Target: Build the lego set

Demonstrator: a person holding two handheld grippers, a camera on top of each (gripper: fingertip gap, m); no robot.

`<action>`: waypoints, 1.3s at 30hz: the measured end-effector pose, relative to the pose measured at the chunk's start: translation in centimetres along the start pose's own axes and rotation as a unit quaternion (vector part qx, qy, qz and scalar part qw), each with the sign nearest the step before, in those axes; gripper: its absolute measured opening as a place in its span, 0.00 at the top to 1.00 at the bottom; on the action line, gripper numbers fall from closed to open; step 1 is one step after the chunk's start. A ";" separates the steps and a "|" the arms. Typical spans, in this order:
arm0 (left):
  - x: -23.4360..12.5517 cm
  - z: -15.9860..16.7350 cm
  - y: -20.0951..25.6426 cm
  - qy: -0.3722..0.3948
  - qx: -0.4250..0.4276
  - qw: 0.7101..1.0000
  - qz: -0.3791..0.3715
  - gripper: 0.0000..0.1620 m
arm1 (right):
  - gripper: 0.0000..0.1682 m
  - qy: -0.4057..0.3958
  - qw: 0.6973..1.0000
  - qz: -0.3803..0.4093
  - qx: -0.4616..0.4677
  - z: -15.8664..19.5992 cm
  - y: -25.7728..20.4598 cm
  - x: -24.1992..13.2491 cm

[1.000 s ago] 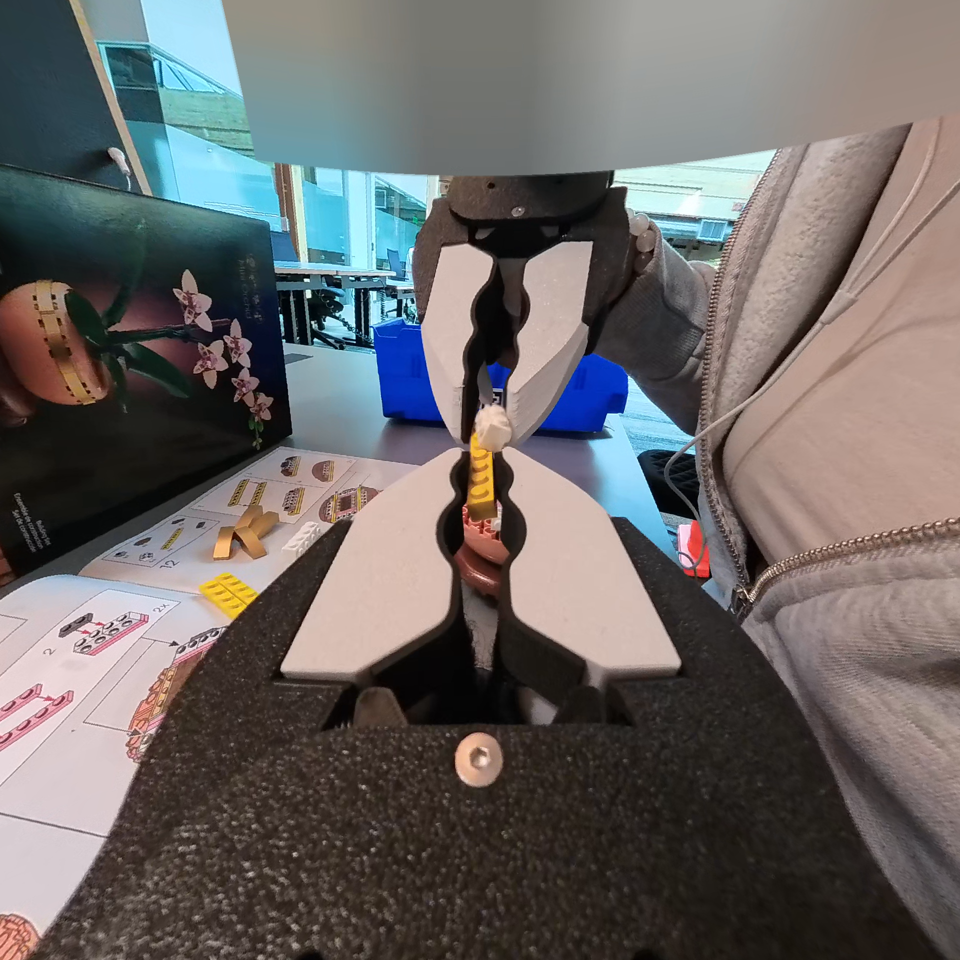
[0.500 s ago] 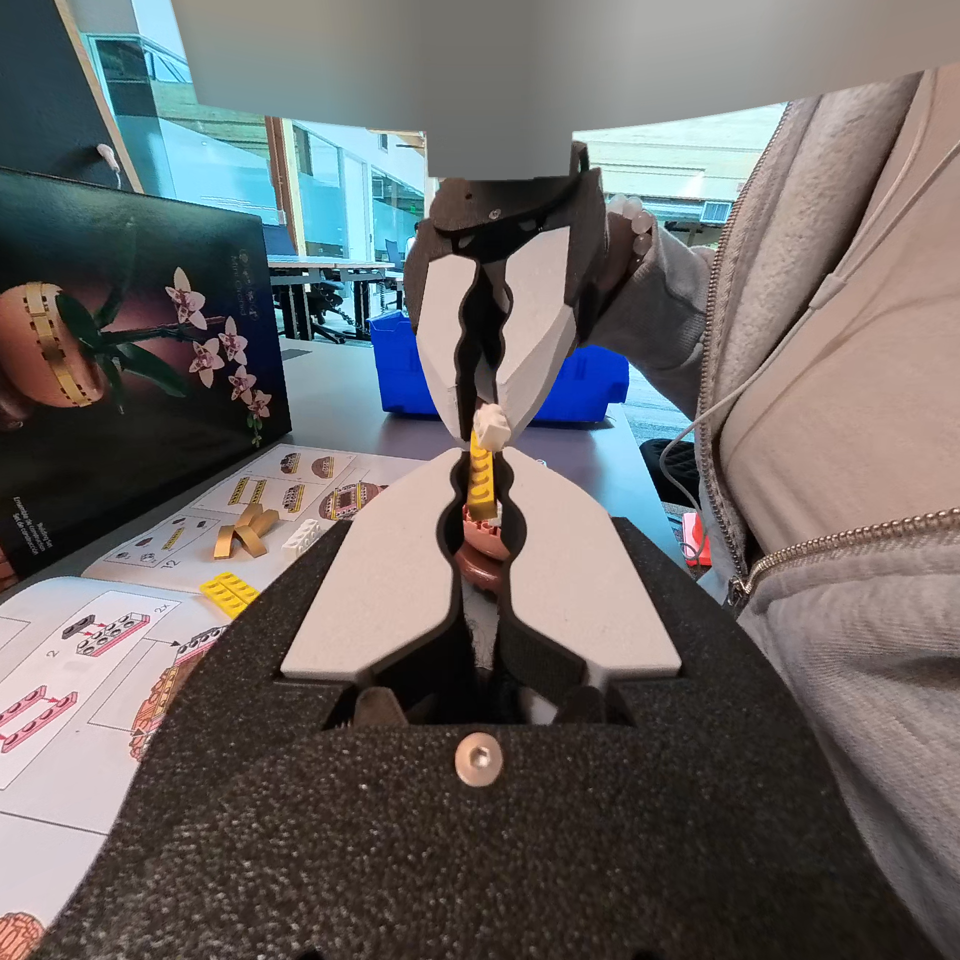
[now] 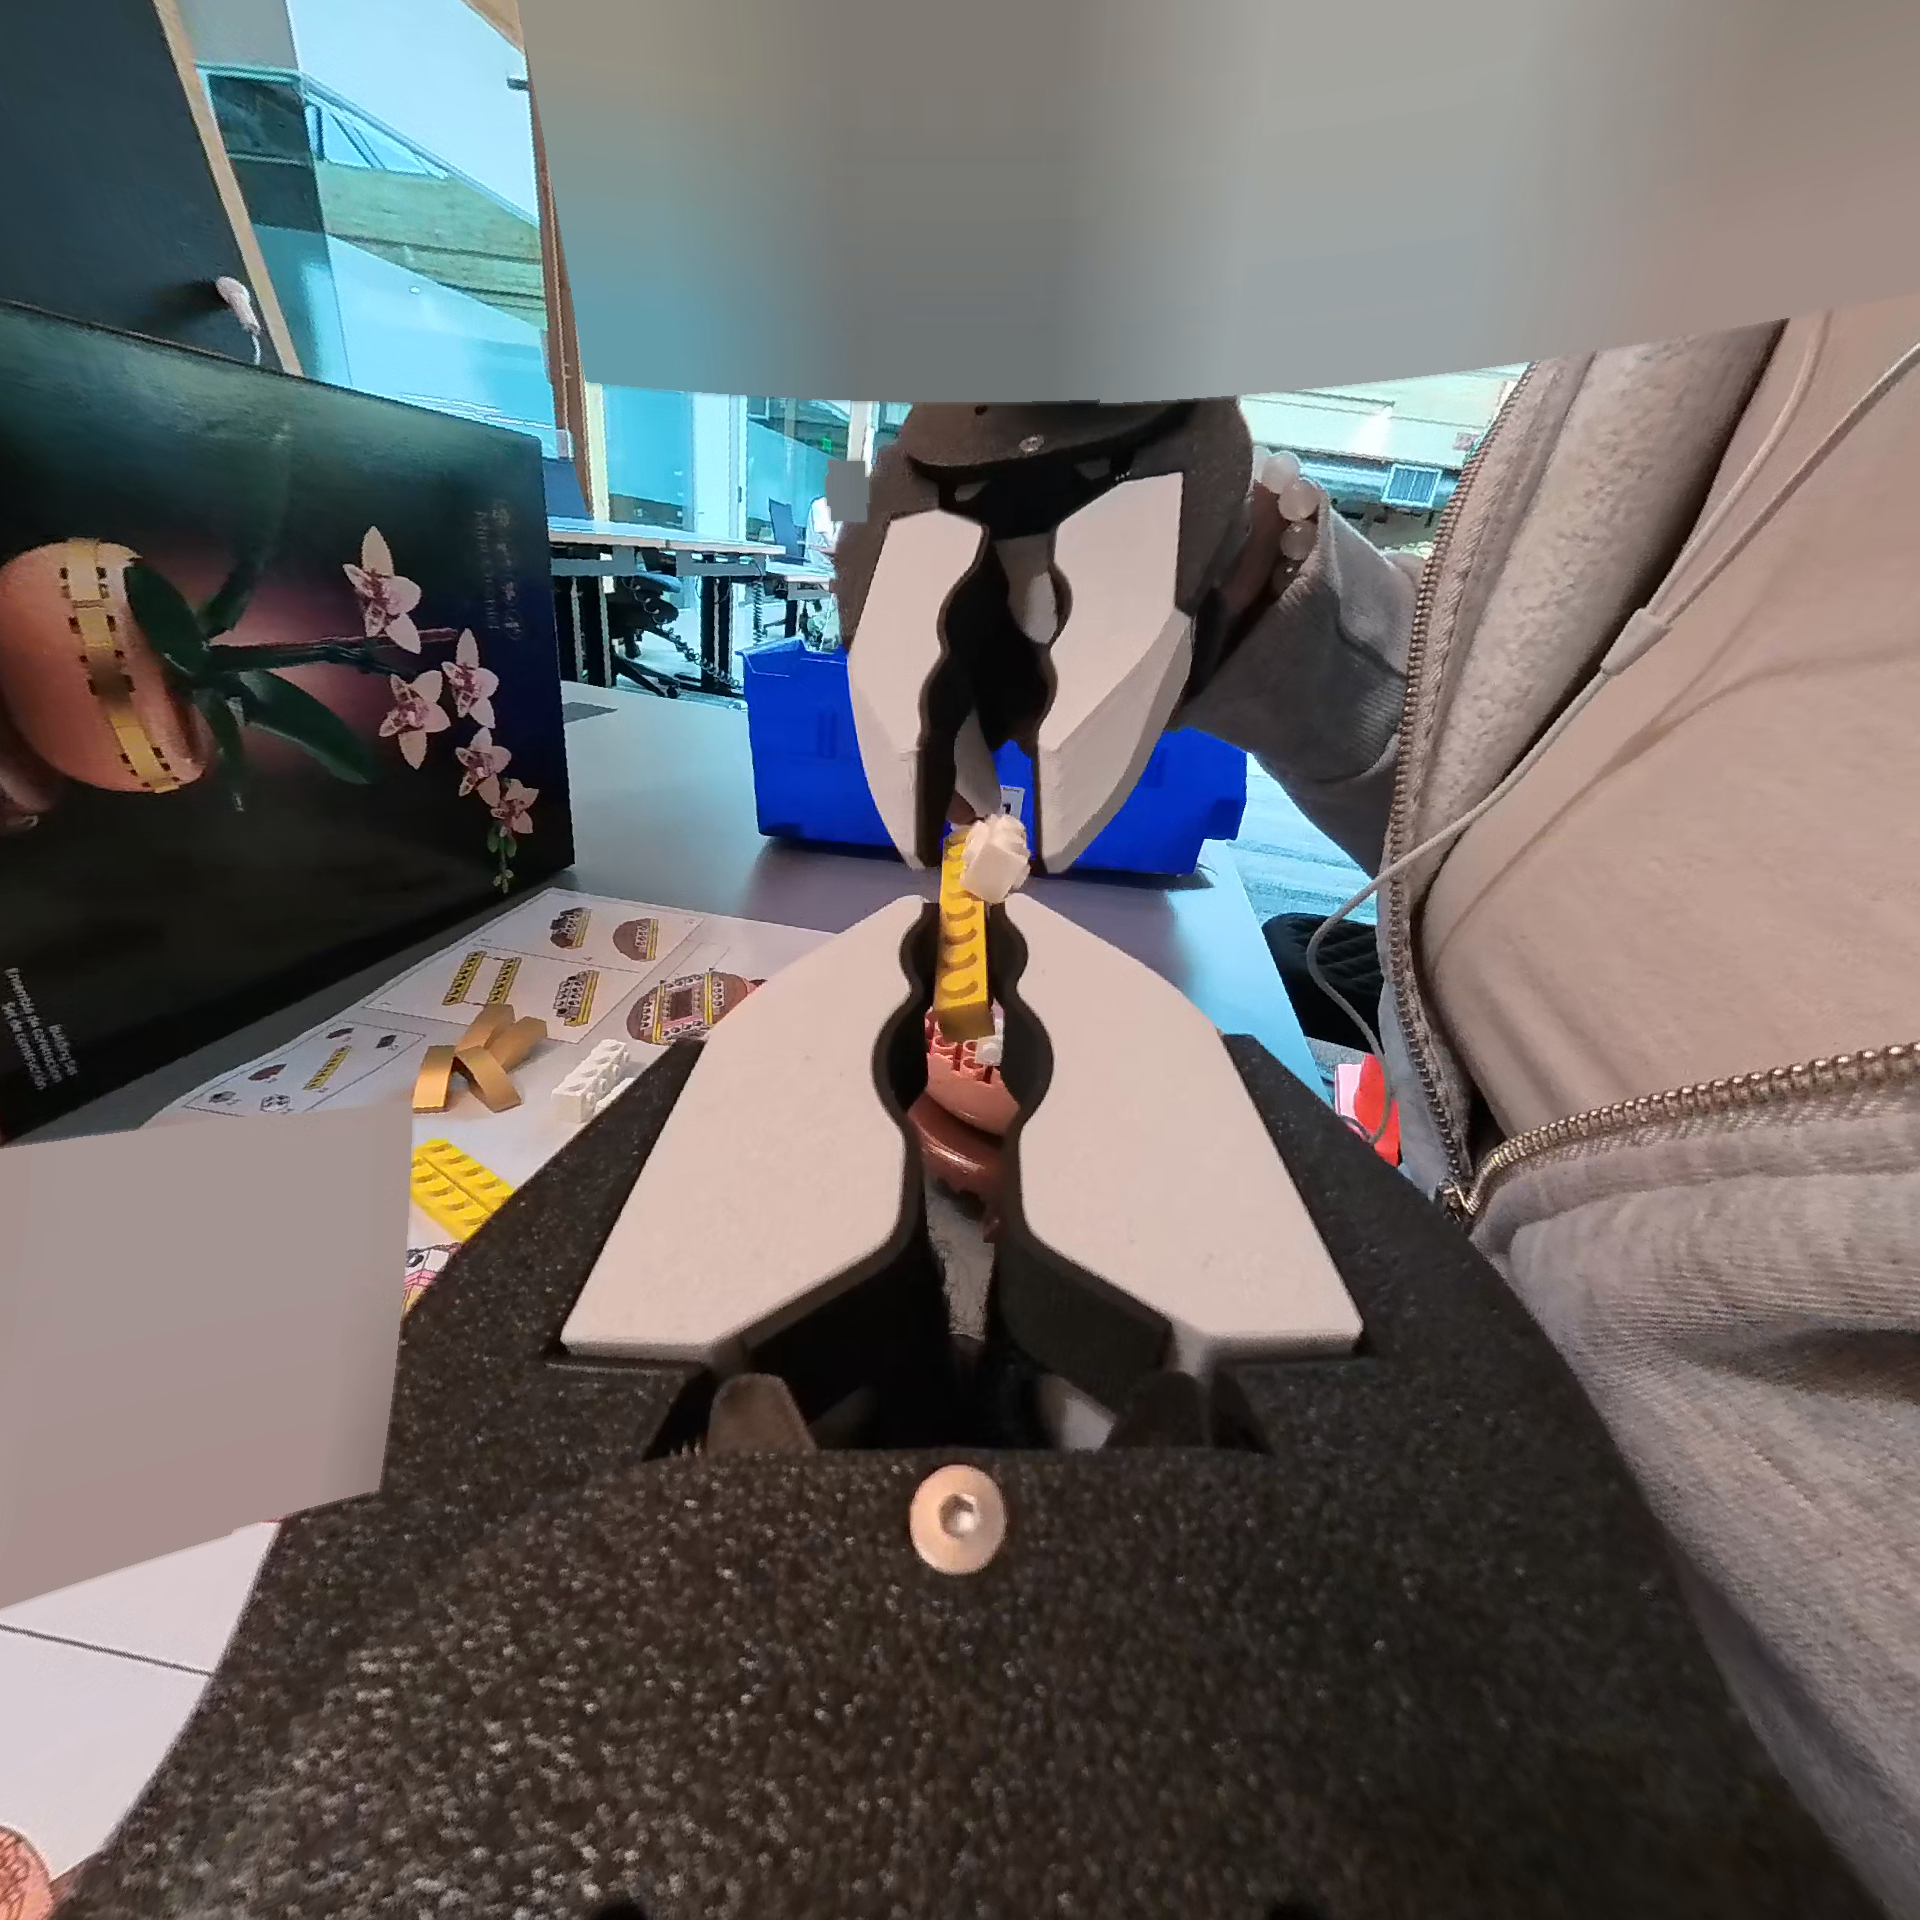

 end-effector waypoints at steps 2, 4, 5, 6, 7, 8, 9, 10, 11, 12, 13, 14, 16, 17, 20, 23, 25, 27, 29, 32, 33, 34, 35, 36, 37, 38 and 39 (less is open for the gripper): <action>0.0 0.0 0.0 -0.001 -0.002 1.000 -0.001 0.95 | 0.87 0.008 1.000 0.007 -0.009 -0.1 -0.1 -0.1; 0.0 0.0 0.0 -0.002 0.000 1.000 -0.001 0.95 | 0.87 0.019 0.999 0.012 -0.031 -0.3 -0.3 -0.1; 0.1 0.0 0.0 -0.003 0.000 1.000 -0.001 0.95 | 0.88 0.022 0.999 0.019 -0.044 -0.3 -0.3 -0.1; 0.1 0.0 0.0 -0.004 0.000 1.000 -0.002 0.95 | 0.89 0.023 0.998 0.026 -0.057 -0.3 -0.4 0.0; 0.1 0.0 0.0 -0.004 0.000 1.000 -0.002 0.95 | 0.91 0.023 0.997 0.027 -0.071 -0.4 -0.5 0.1; 0.1 0.0 0.0 -0.004 0.000 1.000 -0.002 0.95 | 0.92 0.022 0.996 0.030 -0.084 -0.4 -0.7 0.1; 0.1 0.0 0.0 -0.003 0.000 1.000 -0.002 0.95 | 0.93 0.018 0.995 0.033 -0.094 -0.4 -0.8 0.2; 0.0 0.0 0.0 -0.002 0.000 1.000 -0.003 0.95 | 0.93 0.011 0.994 0.034 -0.100 -0.4 -0.9 0.2; 0.0 0.0 0.0 -0.002 0.000 1.000 -0.003 0.95 | 0.93 0.005 0.994 0.033 -0.102 -0.5 -0.9 0.3; 0.1 0.0 0.0 -0.003 0.001 1.000 -0.002 0.95 | 0.94 0.001 0.994 0.029 -0.103 -0.5 -1.0 0.4; 0.1 0.0 0.1 -0.004 0.003 1.000 0.000 0.95 | 0.94 -0.004 0.994 0.025 -0.104 -0.5 -1.0 0.4; 0.1 0.0 0.1 -0.005 0.007 1.000 0.003 0.95 | 0.94 -0.013 0.994 0.019 -0.107 -0.5 -1.0 0.4; 0.1 0.1 0.3 -0.011 0.014 1.000 0.007 0.95 | 0.94 -0.038 0.992 0.014 -0.117 -0.7 -1.0 0.3; 0.2 0.1 0.3 -0.015 0.018 1.000 0.008 0.95 | 0.95 -0.055 0.991 0.009 -0.122 -0.8 -1.1 0.3; 0.3 0.1 0.5 -0.027 0.034 0.999 0.011 0.95 | 0.95 -0.111 0.985 -0.008 -0.130 -1.2 -1.1 0.6; 0.3 0.0 0.8 -0.043 0.059 0.997 0.014 0.96 | 0.96 -0.150 0.980 -0.027 -0.125 -1.5 -0.7 0.7; 0.3 -0.1 1.0 -0.046 0.067 0.997 0.015 0.96 | 0.96 -0.165 0.978 -0.045 -0.122 -1.9 -0.5 0.7; 0.2 -0.1 1.0 -0.045 0.068 0.996 0.018 0.96 | 0.96 -0.180 0.974 -0.053 -0.127 -2.2 -0.3 0.7; 0.2 -0.1 1.0 -0.039 0.068 0.997 0.025 0.96 | 0.96 -0.194 0.970 -0.065 -0.131 -2.5 -0.2 0.8; 0.1 0.0 1.0 -0.023 0.055 0.998 0.031 0.96 | 0.96 -0.207 0.966 -0.080 -0.131 -3.1 -0.2 0.9; 0.0 0.0 0.9 -0.018 0.052 0.998 0.033 0.96 | 0.96 -0.207 0.966 -0.086 -0.128 -3.2 -0.2 0.9; -0.1 0.0 0.9 -0.013 0.052 0.998 0.033 0.96 | 0.96 -0.205 0.967 -0.090 -0.124 -3.3 -0.1 0.9; -0.1 -0.1 0.9 -0.009 0.054 0.998 0.031 0.96 | 0.96 -0.202 0.968 -0.093 -0.120 -3.4 -0.1 0.9; -0.2 -0.1 1.0 -0.005 0.058 0.998 0.031 0.96 | 0.96 -0.199 0.968 -0.102 -0.118 -3.5 0.0 0.9; -0.2 -0.2 1.0 0.000 0.062 0.998 0.035 0.96 | 0.96 -0.196 0.967 -0.111 -0.117 -3.5 0.0 0.9; -0.3 -0.2 1.0 0.005 0.064 0.997 0.037 0.96 | 0.96 -0.194 0.967 -0.116 -0.115 -3.5 0.1 0.8; -0.3 -0.2 1.1 0.009 0.068 0.997 0.039 0.96 | 0.96 -0.192 0.967 -0.124 -0.112 -3.6 0.1 0.8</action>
Point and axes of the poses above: each gripper's, where its closed fingertips meet, x out along the fingers, z out of its underside, y = z × x across the jaws, the point moved 10 cm from there along -x, back along the fingers, and after that the axes turned 13 degrees about -z, right-handed, at the moved point
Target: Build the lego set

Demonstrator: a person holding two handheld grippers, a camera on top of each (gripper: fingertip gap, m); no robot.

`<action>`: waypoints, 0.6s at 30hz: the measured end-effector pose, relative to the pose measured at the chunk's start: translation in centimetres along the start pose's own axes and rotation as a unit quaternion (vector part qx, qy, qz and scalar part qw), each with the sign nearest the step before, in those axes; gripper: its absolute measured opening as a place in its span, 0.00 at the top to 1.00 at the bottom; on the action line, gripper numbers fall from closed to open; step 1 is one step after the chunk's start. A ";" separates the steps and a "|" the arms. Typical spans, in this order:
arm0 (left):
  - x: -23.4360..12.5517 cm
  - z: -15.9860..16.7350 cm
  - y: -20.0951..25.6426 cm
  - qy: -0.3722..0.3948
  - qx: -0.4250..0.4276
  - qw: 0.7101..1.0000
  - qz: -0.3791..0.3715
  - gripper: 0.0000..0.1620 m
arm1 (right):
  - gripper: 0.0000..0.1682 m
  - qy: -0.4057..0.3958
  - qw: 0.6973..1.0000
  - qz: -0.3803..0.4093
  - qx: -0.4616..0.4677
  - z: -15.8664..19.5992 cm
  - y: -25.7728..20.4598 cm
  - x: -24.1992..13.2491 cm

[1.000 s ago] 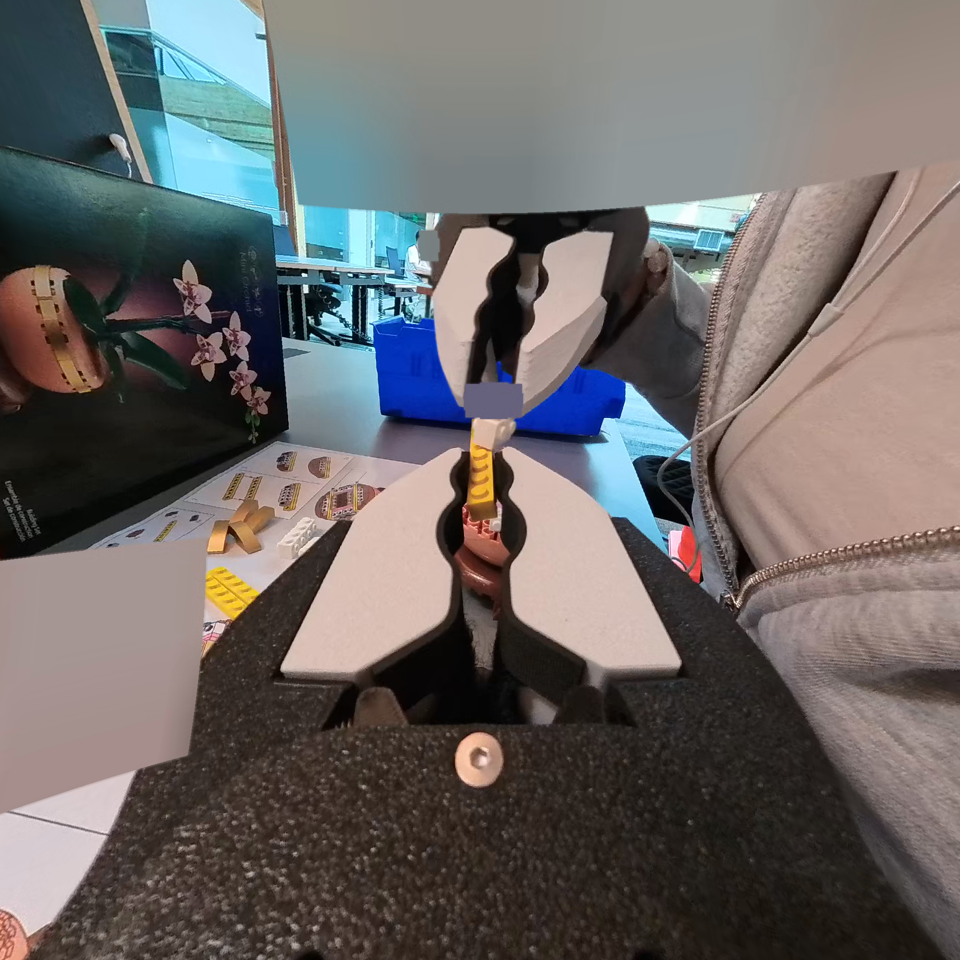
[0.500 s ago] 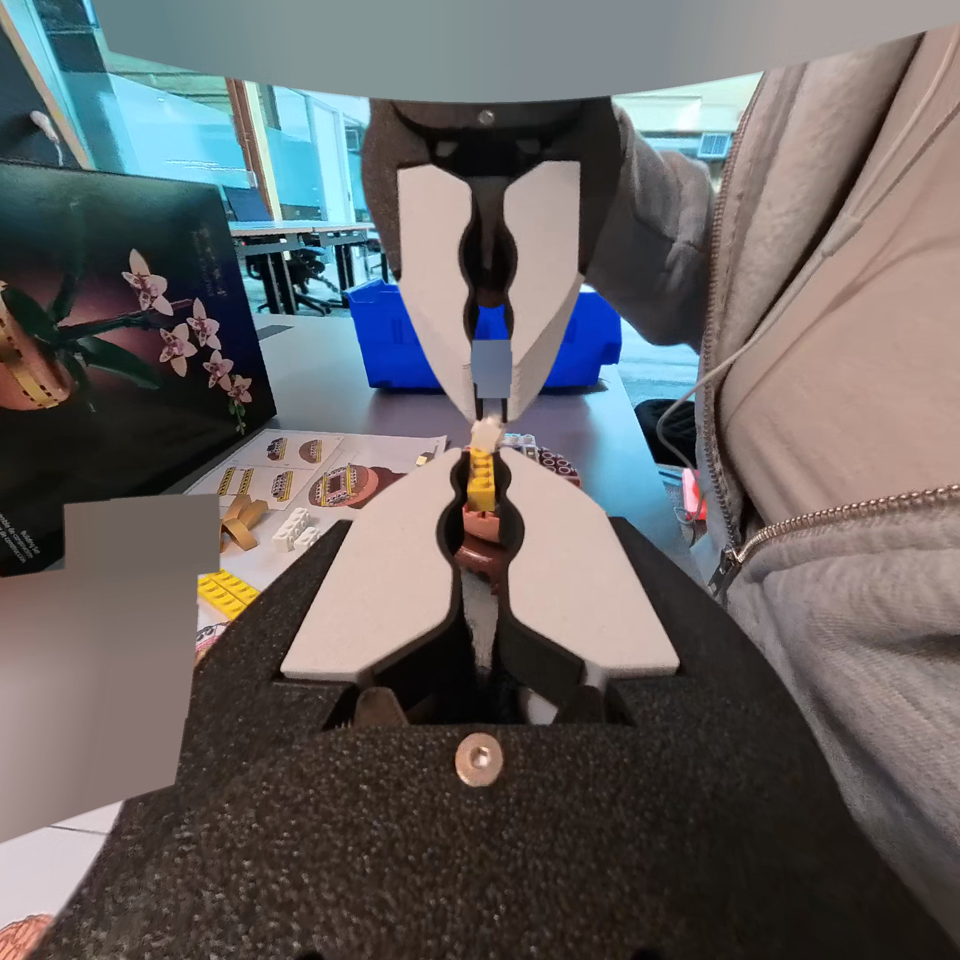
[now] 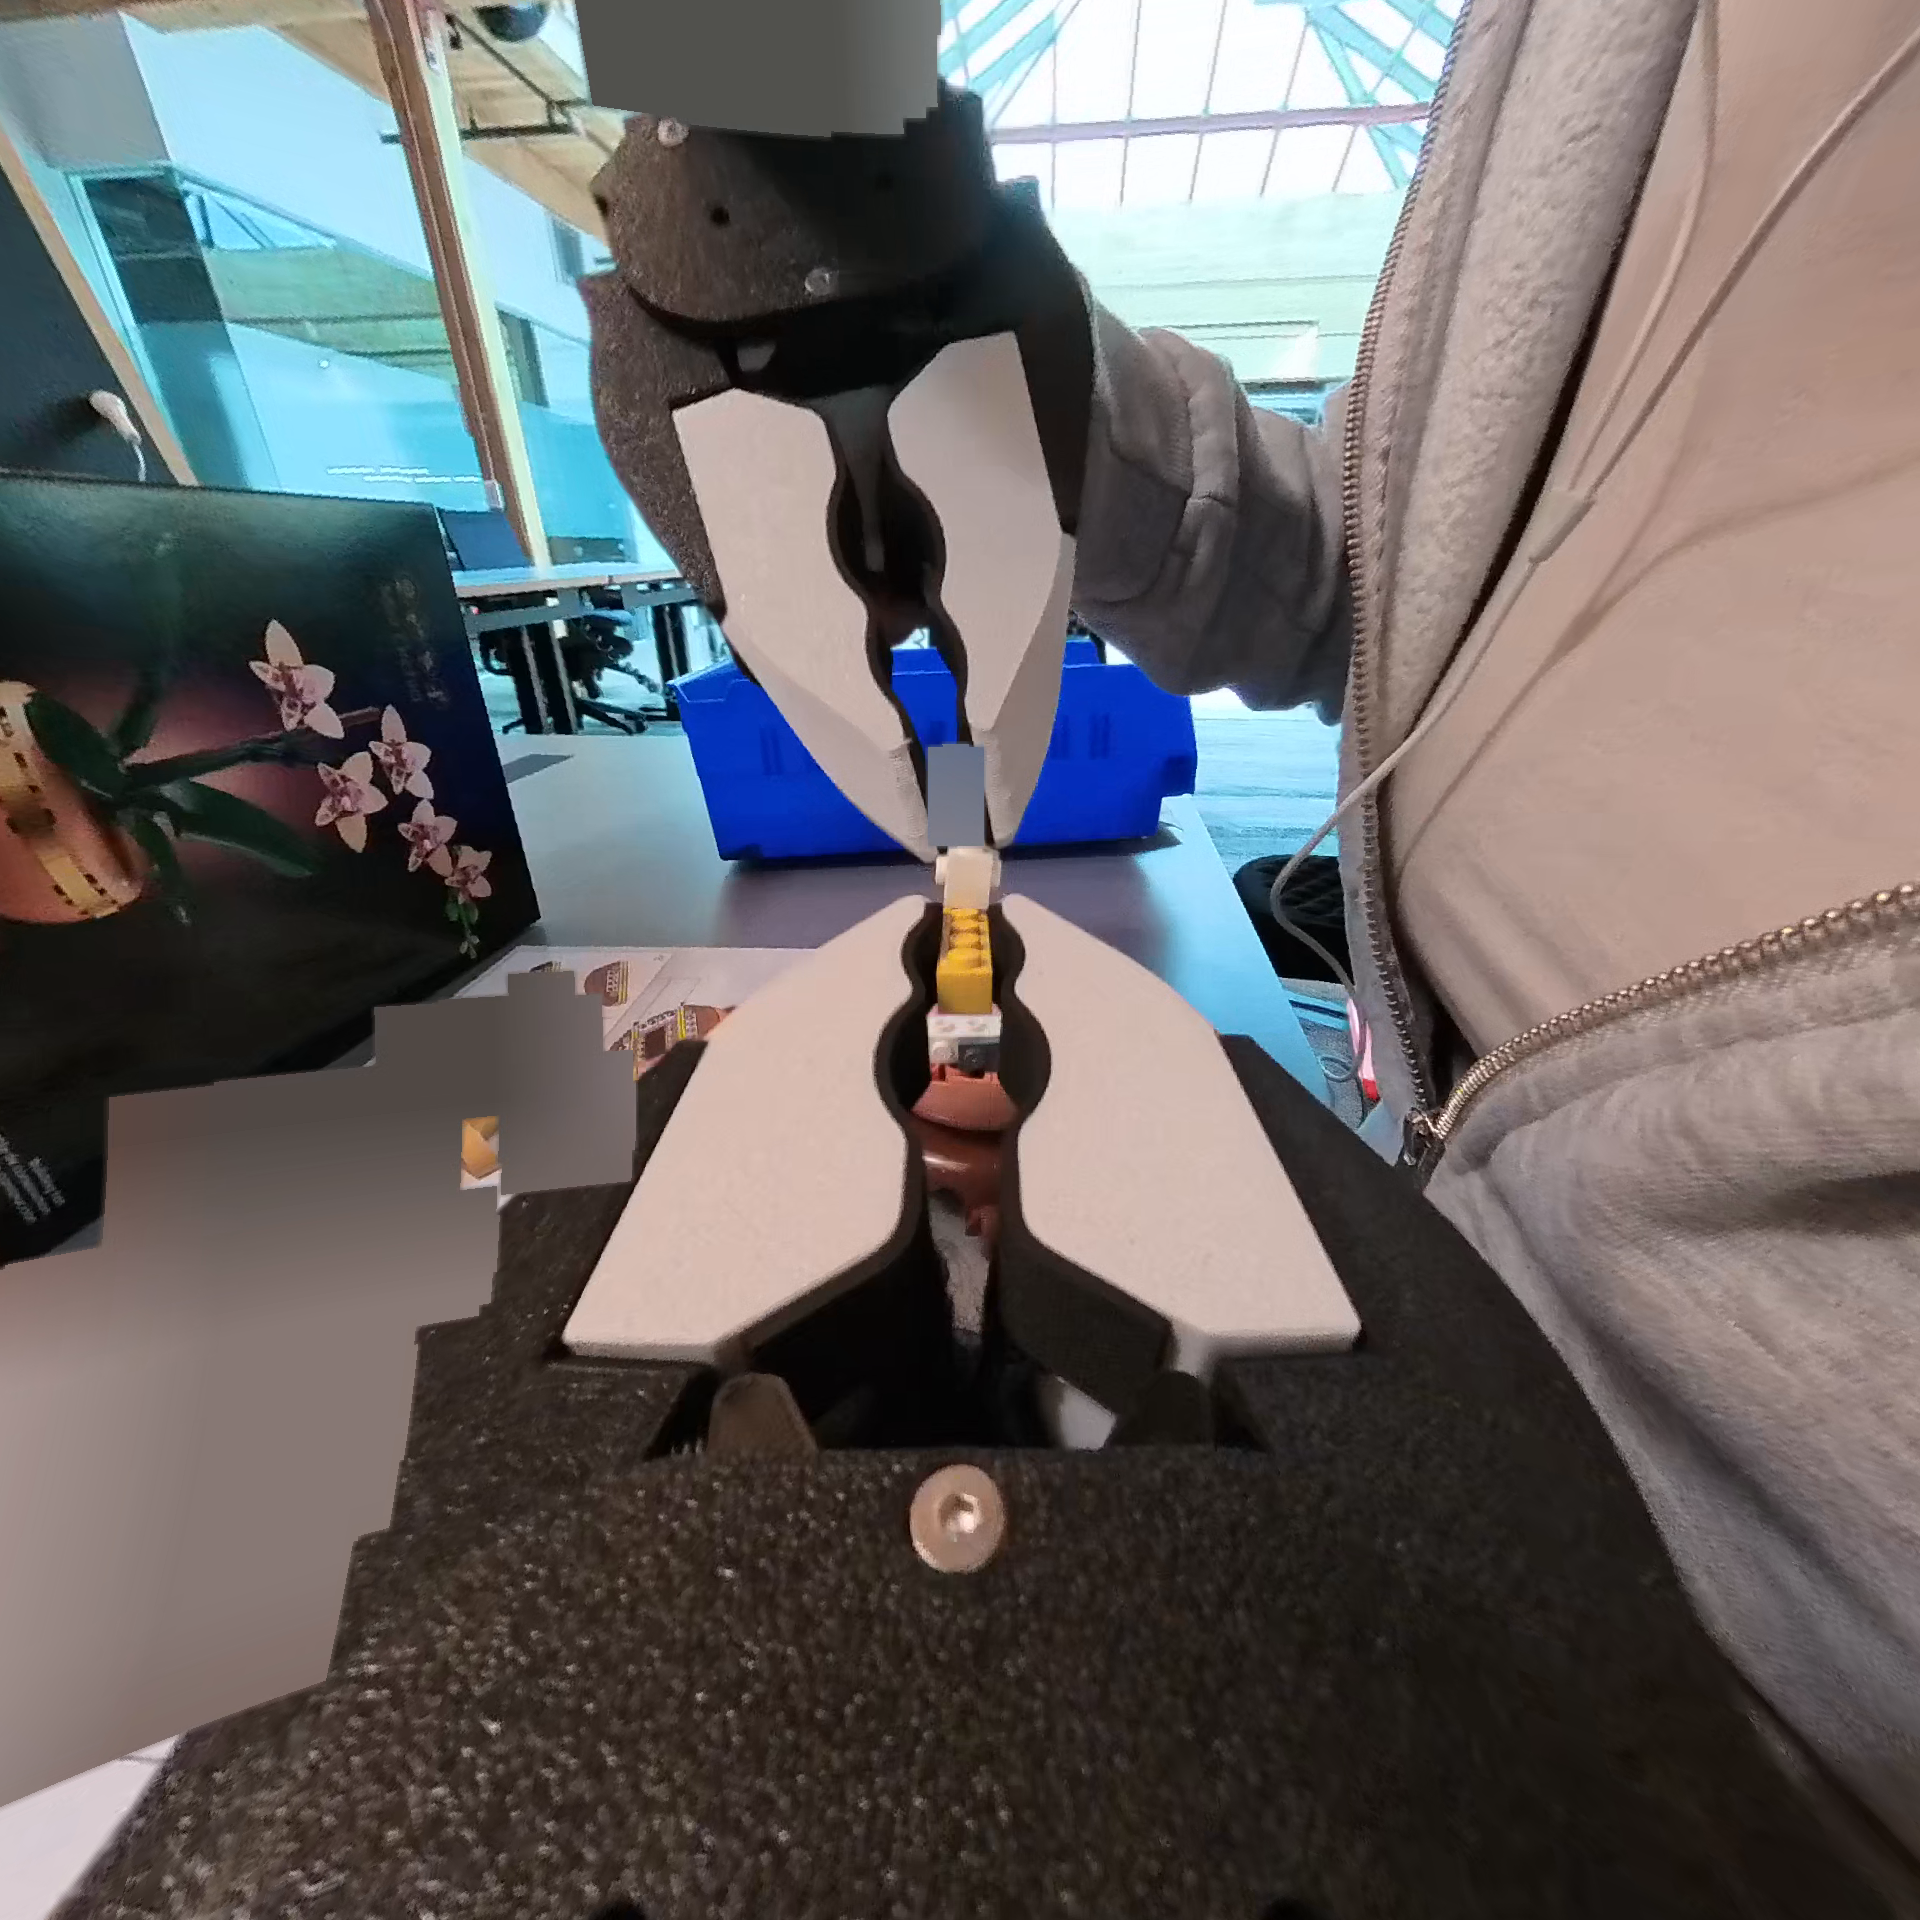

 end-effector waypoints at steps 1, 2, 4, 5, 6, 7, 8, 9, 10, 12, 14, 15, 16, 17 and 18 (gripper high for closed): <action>0.0 0.0 0.1 0.005 0.004 1.000 0.006 0.96 | 0.96 0.003 1.000 -0.013 0.000 -0.1 0.0 0.0; 0.0 -0.1 0.2 0.010 0.009 1.000 0.011 0.96 | 0.96 0.006 1.000 -0.024 0.000 -0.1 0.0 0.0; -0.1 -0.2 0.4 0.019 0.022 1.000 0.010 0.96 | 0.96 0.010 0.999 -0.041 0.003 -0.2 0.2 -0.1; -0.1 -0.3 0.4 0.025 0.026 0.999 0.009 0.96 | 0.96 0.017 0.999 -0.048 0.006 -0.2 0.3 -0.2; -0.2 -0.3 0.4 0.031 0.025 0.999 0.008 0.96 | 0.96 0.023 0.998 -0.053 0.008 -0.3 0.3 -0.3; -0.2 -0.4 0.4 0.034 0.022 0.999 0.007 0.96 | 0.96 0.025 0.998 -0.053 0.009 -0.3 0.4 -0.3; -0.2 -0.4 0.3 0.032 0.022 0.999 0.004 0.96 | 0.96 0.020 0.999 -0.049 0.009 -0.3 0.5 -0.3; -0.2 -0.3 0.3 0.028 0.024 0.999 0.001 0.96 | 0.96 0.012 0.999 -0.046 0.011 -0.3 0.5 -0.2; -0.2 -0.2 0.3 0.024 0.026 0.999 0.001 0.96 | 0.96 0.006 0.999 -0.046 0.012 -0.3 0.6 -0.1; -0.2 -0.2 0.3 0.022 0.025 0.999 -0.001 0.96 | 0.96 0.002 0.999 -0.042 0.016 -0.4 0.6 -0.2; -0.2 -0.3 0.2 0.022 0.025 0.999 -0.010 0.96 | 0.97 -0.001 0.999 -0.033 0.025 -0.5 0.7 -0.3; -0.2 -0.2 0.2 0.020 0.028 0.999 -0.014 0.96 | 0.97 -0.006 0.999 -0.030 0.028 -0.5 0.7 -0.3; -0.1 -0.2 0.2 0.017 0.032 0.999 -0.018 0.96 | 0.97 -0.012 0.999 -0.026 0.031 -0.5 0.7 -0.3; -0.1 -0.2 0.2 0.014 0.035 0.999 -0.020 0.96 | 0.97 -0.016 0.999 -0.026 0.034 -0.5 0.7 -0.2; -0.1 -0.2 0.3 0.014 0.038 0.999 -0.023 0.96 | 0.97 -0.017 0.999 -0.025 0.038 -0.5 0.8 -0.2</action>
Point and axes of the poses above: each gripper's, where its closed fingertips meet, x out along the fingers, z out of its underside, y = z × x across the jaws, the point moved 10 cm from there along -x, back along the fingers, and after that the axes turned 13 degrees about -z, right-handed, at the moved point
